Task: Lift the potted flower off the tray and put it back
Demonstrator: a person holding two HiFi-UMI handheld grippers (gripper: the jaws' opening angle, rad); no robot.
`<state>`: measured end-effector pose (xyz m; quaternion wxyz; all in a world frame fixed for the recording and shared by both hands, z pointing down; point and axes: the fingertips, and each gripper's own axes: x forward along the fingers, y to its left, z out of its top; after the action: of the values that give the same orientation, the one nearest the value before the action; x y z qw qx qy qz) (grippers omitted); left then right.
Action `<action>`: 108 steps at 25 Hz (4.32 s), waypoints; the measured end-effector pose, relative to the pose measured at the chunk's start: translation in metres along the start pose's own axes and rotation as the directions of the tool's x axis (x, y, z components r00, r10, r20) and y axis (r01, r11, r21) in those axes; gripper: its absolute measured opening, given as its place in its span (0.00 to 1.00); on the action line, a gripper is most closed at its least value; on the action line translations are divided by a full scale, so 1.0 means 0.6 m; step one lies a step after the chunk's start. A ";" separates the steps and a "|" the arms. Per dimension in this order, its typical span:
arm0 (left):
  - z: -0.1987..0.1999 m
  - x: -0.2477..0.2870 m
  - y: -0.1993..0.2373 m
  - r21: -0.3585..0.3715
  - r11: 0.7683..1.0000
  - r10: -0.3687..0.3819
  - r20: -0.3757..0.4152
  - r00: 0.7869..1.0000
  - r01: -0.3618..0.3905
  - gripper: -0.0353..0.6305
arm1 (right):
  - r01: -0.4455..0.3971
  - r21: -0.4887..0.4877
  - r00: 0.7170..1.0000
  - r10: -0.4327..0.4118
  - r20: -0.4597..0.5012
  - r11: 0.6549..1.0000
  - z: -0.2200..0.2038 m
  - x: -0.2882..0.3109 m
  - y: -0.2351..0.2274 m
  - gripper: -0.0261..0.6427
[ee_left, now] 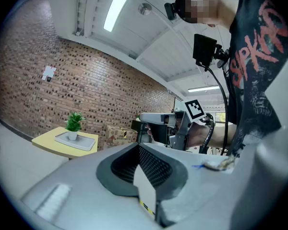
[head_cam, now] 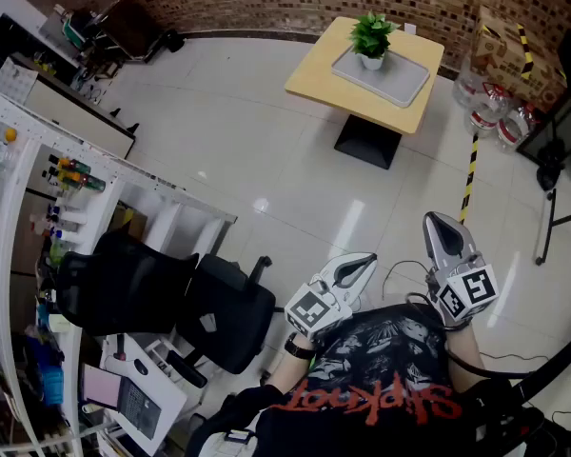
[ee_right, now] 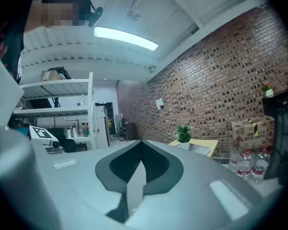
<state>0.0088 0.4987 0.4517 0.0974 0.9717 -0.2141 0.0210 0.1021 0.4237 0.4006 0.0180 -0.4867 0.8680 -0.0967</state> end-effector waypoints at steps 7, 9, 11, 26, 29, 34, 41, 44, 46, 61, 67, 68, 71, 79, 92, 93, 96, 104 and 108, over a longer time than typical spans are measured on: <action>-0.023 -0.029 0.081 0.001 0.999 0.043 -0.010 0.999 -0.043 0.06 | 0.011 0.004 1.000 -0.011 -0.015 1.000 -0.050 0.050 -0.005 0.04; -0.026 -0.029 0.101 -0.032 0.998 0.056 -0.002 0.998 -0.056 0.06 | 0.022 0.027 0.999 -0.020 -0.044 0.999 -0.071 0.070 -0.023 0.05; -0.037 -0.022 0.135 -0.062 0.995 0.073 0.007 0.997 -0.072 0.06 | 0.039 0.026 0.998 -0.037 -0.050 0.999 -0.082 0.109 -0.050 0.07; 0.189 0.267 0.719 0.000 0.975 0.220 0.007 0.975 -0.220 0.06 | 0.025 -0.050 0.989 -0.032 -0.144 0.998 -0.133 0.727 -0.433 0.16; 0.202 0.278 0.795 -0.008 0.974 0.227 -0.015 0.974 -0.227 0.06 | 0.058 -0.103 0.969 -0.081 -0.233 0.993 -0.194 0.815 -0.502 0.45; 0.192 0.270 0.885 -0.049 0.978 0.201 -0.047 0.978 -0.203 0.06 | 0.138 -0.030 0.890 -0.137 -0.435 0.990 -0.342 0.954 -0.619 0.92; 0.228 0.255 0.962 -0.005 0.966 0.257 -0.067 0.964 -0.258 0.06 | 0.257 -0.006 0.811 -0.219 -0.543 0.966 -0.449 1.117 -0.760 0.92; 0.220 0.248 0.977 -0.037 0.956 0.288 -0.094 0.953 -0.292 0.06 | 0.334 0.040 0.806 -0.263 -0.529 0.942 -0.467 1.172 -0.806 0.92; 0.205 0.238 0.984 -0.053 0.950 0.301 -0.123 0.946 -0.309 0.06 | 0.334 0.014 0.822 -0.284 -0.494 0.943 -0.461 1.198 -0.814 0.77; 0.223 0.310 1.006 -0.018 0.989 0.144 -0.077 0.987 -0.146 0.06 | 0.268 -0.165 0.922 -0.302 -0.241 0.949 -0.208 1.084 -0.773 0.70; 0.240 0.327 1.012 -0.037 0.986 0.159 -0.035 0.987 -0.160 0.06 | 0.279 -0.133 0.942 -0.298 -0.152 0.951 -0.164 1.056 -0.787 0.70; 0.239 0.326 1.014 -0.036 0.985 0.165 -0.042 0.985 -0.167 0.06 | 0.277 -0.129 0.945 -0.294 -0.145 0.952 -0.163 1.055 -0.787 0.70; 0.232 0.320 1.019 -0.042 0.979 0.196 -0.057 0.979 -0.198 0.06 | 0.263 -0.132 0.942 -0.284 -0.177 0.956 -0.199 1.063 -0.788 0.69; 0.213 0.313 1.037 -0.051 0.957 0.278 -0.118 0.953 -0.286 0.06 | 0.248 -0.087 0.891 -0.262 -0.370 0.965 -0.407 1.082 -0.819 0.68; 0.214 0.320 1.038 -0.054 0.959 0.273 -0.090 0.958 -0.279 0.06 | 0.271 -0.061 0.866 -0.271 -0.420 0.961 -0.425 1.013 -0.798 0.69; 0.217 0.324 1.036 -0.050 0.962 0.264 -0.082 0.961 -0.268 0.06 | 0.257 -0.076 0.854 -0.263 -0.449 0.964 -0.427 1.009 -0.796 0.69; 0.232 0.337 1.032 -0.032 0.971 0.235 -0.047 0.971 -0.237 0.06 | 0.190 -0.145 0.814 -0.238 -0.530 0.971 -0.421 0.994 -0.794 0.70; 0.239 0.331 1.036 -0.056 0.968 0.245 -0.011 0.969 -0.245 0.06 | -0.650 -0.538 0.590 -0.089 -0.802 0.537 -0.324 0.974 -0.722 0.74; 0.223 0.320 1.037 -0.092 0.959 0.268 -0.010 0.963 -0.268 0.06 | -0.936 -0.353 0.345 -0.186 -0.920 0.010 -0.344 1.006 -0.728 0.78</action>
<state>-0.0786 -0.1605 0.4484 0.1380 0.9283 -0.3445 0.0228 0.1263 -0.2792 0.7217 -0.6523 0.0674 0.7074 0.2637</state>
